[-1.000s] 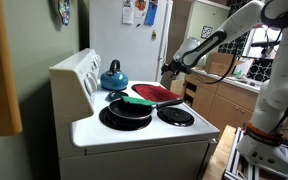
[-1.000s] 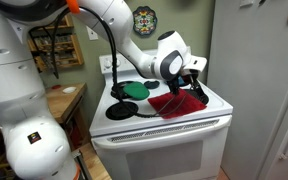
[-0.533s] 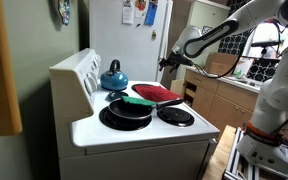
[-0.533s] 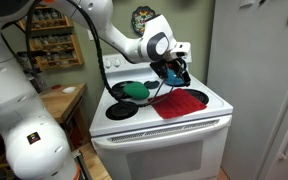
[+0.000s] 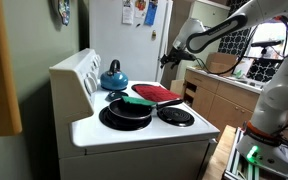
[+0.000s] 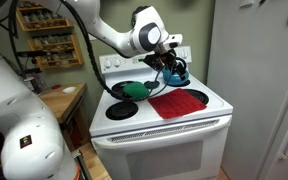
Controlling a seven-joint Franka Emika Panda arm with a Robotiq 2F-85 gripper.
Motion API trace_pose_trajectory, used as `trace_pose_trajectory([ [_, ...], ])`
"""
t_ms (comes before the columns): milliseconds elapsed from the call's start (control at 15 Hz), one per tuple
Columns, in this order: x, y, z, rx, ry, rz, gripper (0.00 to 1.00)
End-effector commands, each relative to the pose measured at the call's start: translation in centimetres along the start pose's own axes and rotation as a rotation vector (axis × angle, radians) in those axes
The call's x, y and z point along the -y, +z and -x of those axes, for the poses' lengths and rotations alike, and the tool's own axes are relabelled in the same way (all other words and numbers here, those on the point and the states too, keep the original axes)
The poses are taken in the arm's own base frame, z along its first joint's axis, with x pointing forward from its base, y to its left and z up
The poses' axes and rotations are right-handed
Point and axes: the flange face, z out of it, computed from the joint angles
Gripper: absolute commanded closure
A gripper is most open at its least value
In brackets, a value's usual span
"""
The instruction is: Unfold the red towel on the stove
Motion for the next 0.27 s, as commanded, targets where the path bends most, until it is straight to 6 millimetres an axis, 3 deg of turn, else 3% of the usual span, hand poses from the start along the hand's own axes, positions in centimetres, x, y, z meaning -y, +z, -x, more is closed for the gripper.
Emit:
trace_pose_trajectory([
  [0,-0.06,-0.20,-0.08,-0.003,-0.002,0.000,0.00],
  [200,-0.14,-0.23,-0.09,-0.004,-0.002,0.002,0.00],
])
